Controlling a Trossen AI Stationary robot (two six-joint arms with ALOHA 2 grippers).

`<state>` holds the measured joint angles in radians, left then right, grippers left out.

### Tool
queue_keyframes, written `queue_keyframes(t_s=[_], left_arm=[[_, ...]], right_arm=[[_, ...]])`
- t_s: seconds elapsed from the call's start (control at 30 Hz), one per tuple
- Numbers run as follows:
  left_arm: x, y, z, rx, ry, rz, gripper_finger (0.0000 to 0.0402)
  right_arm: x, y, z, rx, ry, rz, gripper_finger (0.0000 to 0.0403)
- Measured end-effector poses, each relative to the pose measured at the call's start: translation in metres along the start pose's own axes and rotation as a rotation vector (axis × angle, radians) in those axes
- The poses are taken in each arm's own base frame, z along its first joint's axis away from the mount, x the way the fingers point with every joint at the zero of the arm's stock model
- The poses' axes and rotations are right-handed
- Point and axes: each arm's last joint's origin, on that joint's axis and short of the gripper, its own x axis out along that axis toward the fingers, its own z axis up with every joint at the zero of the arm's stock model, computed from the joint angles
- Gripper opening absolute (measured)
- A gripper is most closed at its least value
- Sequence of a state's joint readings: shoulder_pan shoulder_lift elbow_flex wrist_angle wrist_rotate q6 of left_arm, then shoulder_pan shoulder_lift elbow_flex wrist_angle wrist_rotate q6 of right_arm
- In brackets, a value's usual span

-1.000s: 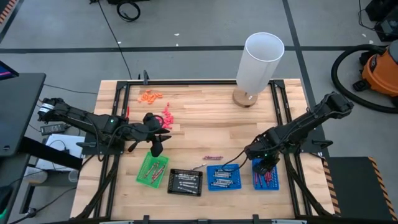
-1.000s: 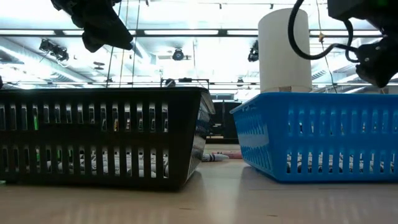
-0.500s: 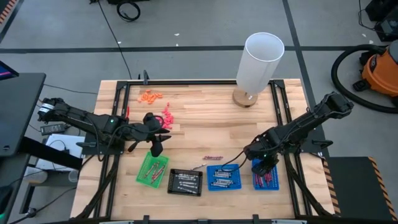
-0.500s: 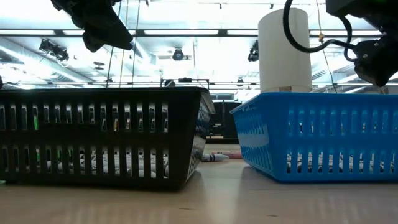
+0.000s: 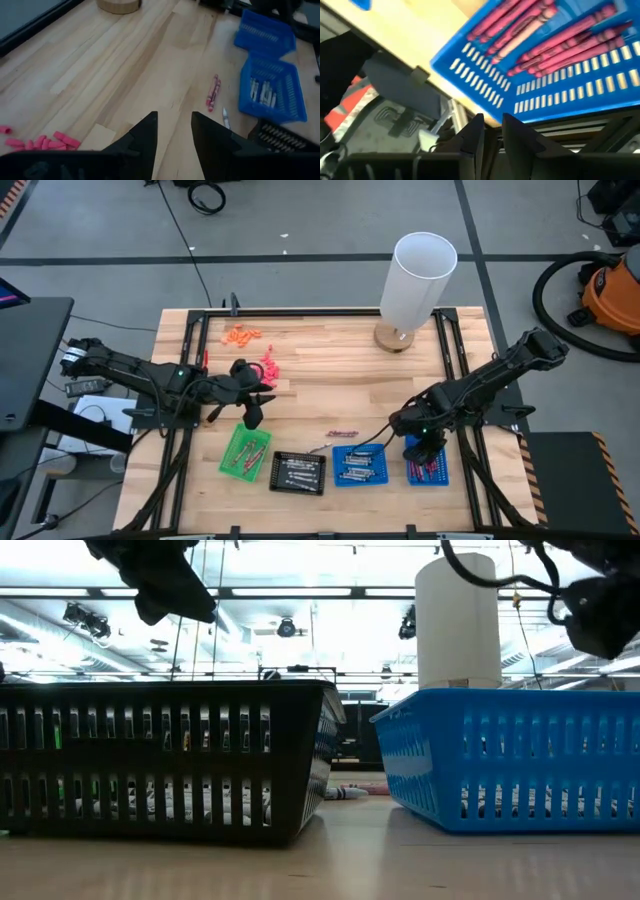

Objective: Sort crayons
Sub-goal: Put the pink crayon into the green basket

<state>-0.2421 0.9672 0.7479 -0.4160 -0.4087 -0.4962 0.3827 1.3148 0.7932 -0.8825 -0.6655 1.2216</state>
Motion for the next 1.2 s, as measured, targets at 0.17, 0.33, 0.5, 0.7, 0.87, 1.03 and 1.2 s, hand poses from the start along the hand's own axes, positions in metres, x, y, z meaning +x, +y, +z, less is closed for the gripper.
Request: queue_keyframes(t_s=[0.17, 0.33, 0.5, 0.7, 0.87, 1.03, 1.2], left_arm=[[0.000, 0.001, 0.000, 0.029, 0.005, 0.005, 0.0130], [0.000, 0.001, 0.000, 0.140, 0.003, 0.004, 0.0130], [0.000, 0.001, 0.000, 0.164, 0.001, 0.003, 0.0130], [0.000, -0.001, 0.002, 0.183, -0.022, -0.010, 0.0130], [0.000, -0.003, 0.006, 0.167, -0.062, -0.026, 0.0130], [0.004, -0.001, 0.009, 0.179, -0.070, -0.008, 0.0130], [0.006, 0.005, 0.012, 0.136, -0.075, 0.019, 0.0130]], right_arm=[[-0.007, 0.008, 0.001, 0.067, -0.008, 0.046, 0.0077], [-0.006, 0.015, 0.001, 0.189, -0.037, 0.096, 0.0077], [-0.006, 0.020, -0.007, 0.260, -0.065, 0.129, 0.0077], [-0.003, 0.016, -0.016, 0.266, -0.263, 0.095, 0.0080], [0.013, -0.001, -0.010, 0.277, -0.257, 0.043, 0.0096], [0.030, -0.019, -0.001, 0.291, -0.260, 0.021, 0.0124], [0.040, -0.033, 0.004, 0.330, -0.265, -0.008, 0.0147]])
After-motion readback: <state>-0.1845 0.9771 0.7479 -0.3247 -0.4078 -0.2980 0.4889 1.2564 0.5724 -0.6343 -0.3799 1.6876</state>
